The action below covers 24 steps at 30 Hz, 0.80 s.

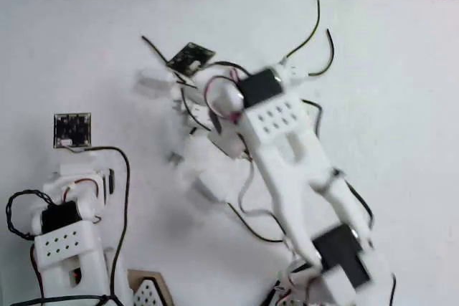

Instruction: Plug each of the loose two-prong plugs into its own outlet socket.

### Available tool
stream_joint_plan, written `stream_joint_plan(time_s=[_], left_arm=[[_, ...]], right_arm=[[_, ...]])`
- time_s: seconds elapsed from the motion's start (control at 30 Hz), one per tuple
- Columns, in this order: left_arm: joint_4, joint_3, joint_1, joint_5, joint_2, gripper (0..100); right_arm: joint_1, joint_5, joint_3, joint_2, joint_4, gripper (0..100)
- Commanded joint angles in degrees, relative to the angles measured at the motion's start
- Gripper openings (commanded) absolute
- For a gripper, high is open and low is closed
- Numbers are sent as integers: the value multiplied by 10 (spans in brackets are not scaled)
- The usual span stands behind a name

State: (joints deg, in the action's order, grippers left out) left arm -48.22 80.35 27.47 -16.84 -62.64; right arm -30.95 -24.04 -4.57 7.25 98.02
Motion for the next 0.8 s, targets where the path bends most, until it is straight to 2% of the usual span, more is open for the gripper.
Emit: stream_joint_plan(time_s=[0.0,0.17,0.3,0.4,0.77], left_arm=[[12,-3,2,1,-11,211],[11,-3,2,1,-11,211],[11,-3,2,1,-11,211],[11,-3,2,1,-11,211],[11,-3,2,1,-11,211]], right_arm=[[8,2,33,123,0,18],[44,3,135,189,-80,17],[72,3,257,158,-191,17],[73,3,309,114,-233,17],[70,0,319,-76,-286,17]])
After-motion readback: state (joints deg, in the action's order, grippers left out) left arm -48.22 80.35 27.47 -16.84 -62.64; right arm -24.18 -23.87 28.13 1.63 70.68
